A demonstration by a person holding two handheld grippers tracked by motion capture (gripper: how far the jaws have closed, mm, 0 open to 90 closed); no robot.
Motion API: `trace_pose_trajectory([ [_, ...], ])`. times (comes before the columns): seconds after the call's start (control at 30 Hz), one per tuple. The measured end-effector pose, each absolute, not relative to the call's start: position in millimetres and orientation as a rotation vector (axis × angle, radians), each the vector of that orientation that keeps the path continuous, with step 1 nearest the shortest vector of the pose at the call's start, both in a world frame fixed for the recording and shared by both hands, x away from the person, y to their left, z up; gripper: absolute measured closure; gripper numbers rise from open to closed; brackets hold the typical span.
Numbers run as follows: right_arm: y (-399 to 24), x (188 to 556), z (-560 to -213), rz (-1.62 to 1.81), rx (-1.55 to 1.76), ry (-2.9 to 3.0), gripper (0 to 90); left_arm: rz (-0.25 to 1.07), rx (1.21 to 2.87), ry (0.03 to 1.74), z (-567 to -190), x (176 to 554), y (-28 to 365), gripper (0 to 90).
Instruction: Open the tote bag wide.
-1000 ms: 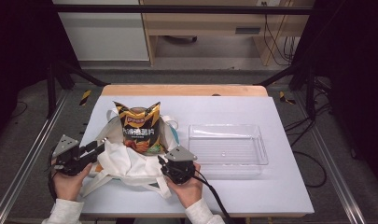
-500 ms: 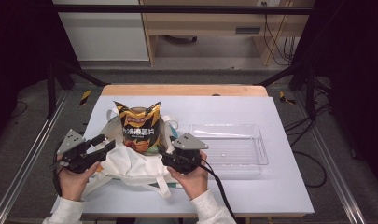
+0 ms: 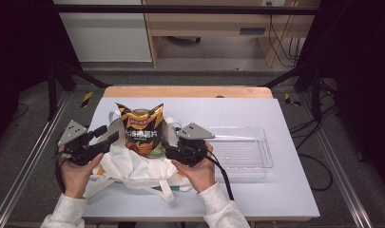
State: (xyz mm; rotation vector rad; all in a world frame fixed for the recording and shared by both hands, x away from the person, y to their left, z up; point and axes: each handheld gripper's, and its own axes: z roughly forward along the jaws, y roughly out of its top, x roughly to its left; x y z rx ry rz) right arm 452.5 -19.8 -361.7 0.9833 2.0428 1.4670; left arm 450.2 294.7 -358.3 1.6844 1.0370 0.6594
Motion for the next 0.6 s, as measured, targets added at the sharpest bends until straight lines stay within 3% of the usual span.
trace_pose_trajectory([
  [0.6, -25, 481, -359, 1.485, 1.045, 2.020, 37.1, 0.663, 1.723, 1.019, -353, 484, 273, 45.9],
])
